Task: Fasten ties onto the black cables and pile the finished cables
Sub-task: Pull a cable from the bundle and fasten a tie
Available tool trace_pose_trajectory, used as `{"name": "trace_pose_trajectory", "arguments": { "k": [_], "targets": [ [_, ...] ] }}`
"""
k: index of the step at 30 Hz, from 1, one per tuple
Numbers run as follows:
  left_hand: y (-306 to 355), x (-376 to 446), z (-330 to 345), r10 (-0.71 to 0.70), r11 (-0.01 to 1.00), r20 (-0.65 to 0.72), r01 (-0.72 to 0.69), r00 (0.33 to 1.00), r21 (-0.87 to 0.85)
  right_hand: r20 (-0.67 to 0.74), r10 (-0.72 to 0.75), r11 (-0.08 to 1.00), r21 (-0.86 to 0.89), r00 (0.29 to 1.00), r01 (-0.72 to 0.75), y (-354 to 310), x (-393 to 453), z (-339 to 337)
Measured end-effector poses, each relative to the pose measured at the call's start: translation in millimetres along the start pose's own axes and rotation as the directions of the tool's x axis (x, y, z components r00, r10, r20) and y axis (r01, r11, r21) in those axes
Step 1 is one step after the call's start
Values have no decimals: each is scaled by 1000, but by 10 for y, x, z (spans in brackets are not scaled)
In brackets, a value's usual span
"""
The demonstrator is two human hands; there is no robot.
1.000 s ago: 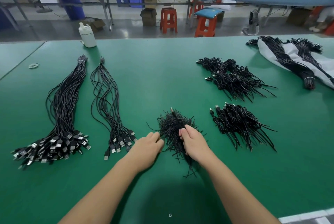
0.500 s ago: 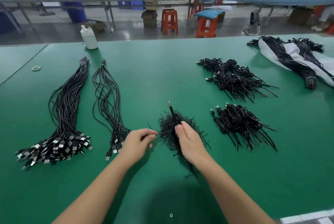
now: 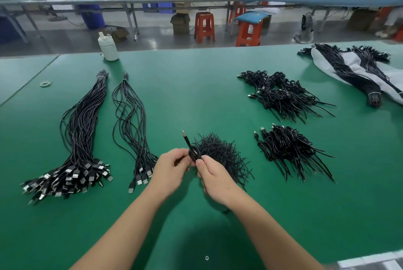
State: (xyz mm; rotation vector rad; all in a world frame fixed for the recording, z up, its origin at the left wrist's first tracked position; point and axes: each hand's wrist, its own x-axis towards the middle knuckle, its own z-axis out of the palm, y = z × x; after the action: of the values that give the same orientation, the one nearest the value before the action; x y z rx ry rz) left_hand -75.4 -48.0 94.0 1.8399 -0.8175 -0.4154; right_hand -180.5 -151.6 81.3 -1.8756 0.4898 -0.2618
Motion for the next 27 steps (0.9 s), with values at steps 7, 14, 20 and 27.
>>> {"name": "trace_pose_trajectory", "arguments": {
  "k": [7,14,20,27],
  "targets": [
    [35,-47,-64,-52,998,112,48,992,39,-28,45,997,61,999,-43,-30,-9,-25],
    [126,-127,-35,361,687,70,-316,930,655,-108,117,982,158,987,-100,-14,8,-30],
    [168,-82,-155,693,254,396,-718,603,648,208,240,891,340,948,-300,-58,-42,-64],
    [81,-63,-92,323,752,92,-315,942,579,203,261,861,392,944,-323,-29,-55,72]
  ]
}}
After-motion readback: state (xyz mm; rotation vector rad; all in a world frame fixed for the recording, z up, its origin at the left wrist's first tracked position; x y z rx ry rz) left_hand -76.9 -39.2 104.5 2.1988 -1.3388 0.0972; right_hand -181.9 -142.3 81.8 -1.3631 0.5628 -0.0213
